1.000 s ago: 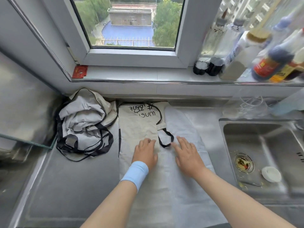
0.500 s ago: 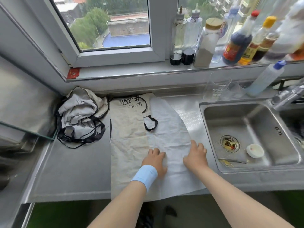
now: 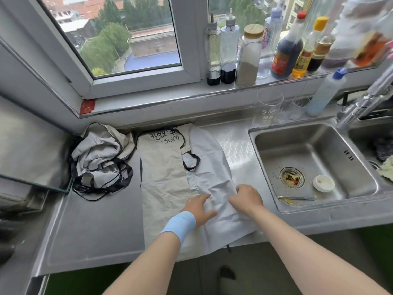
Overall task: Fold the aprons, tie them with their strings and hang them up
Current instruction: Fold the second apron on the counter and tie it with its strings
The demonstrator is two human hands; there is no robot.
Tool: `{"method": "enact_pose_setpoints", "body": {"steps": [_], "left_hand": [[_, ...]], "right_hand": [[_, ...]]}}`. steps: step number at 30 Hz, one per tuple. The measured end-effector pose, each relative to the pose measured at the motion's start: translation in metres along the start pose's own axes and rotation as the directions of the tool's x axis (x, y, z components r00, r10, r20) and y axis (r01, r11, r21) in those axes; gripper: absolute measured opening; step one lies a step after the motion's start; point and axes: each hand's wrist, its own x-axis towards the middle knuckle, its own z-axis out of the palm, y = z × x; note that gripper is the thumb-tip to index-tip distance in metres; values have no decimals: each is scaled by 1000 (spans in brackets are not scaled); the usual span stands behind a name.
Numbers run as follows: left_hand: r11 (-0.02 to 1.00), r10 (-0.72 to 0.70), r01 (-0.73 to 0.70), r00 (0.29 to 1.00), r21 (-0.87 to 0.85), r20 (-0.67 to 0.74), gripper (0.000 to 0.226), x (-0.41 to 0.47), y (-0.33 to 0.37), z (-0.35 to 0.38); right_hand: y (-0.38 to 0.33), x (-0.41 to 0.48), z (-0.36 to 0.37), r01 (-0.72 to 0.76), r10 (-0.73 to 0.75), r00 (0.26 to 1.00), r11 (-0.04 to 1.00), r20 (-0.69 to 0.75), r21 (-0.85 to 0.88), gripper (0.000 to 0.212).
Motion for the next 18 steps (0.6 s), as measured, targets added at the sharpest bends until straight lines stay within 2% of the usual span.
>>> {"method": "enact_pose_setpoints", "body": {"steps": [2, 4, 7, 8, 9, 12, 14, 16, 18], "left_hand": [[932, -28, 15, 999, -362, -32, 62, -4, 4, -12], [766, -51, 28, 999, -642, -17, 48, -16, 3, -31], [471, -52, 131, 991, -872, 120, 44, -34, 0, -62], [397, -30, 155, 987, -905, 156, 44, -43, -8, -74], [376, -21, 164, 986, -912, 168, 43, -46, -16, -82], [462, -128, 178, 983, -869, 133, 45, -62, -48, -103], [519, -232, 225, 966, -825, 117, 52, -67, -76, -107], [586, -324, 299, 938, -754, 120, 67, -72, -105, -106], [722, -363, 327, 929, -610, 67, 66, -74, -131, -98]], "right_hand": [[-14, -2, -10, 40, -58, 993, 984, 98, 173, 10], [-37, -8, -13, 117, -167, 970, 958, 177, 262, 11], [-72, -16, -11, 232, -316, 916, 920, 247, 317, 31], [-89, -23, -4, 270, -363, 889, 907, 278, 323, 34], [-102, -28, 0, 296, -403, 859, 894, 316, 336, 33], [-140, -53, 20, 352, -478, 760, 873, 441, 338, 21], [-151, -61, 39, 275, -461, 712, 877, 530, 395, 29], [-157, -65, 60, 215, -437, 708, 882, 555, 420, 33], [-158, -68, 78, 244, -418, 768, 892, 486, 381, 30]]}}
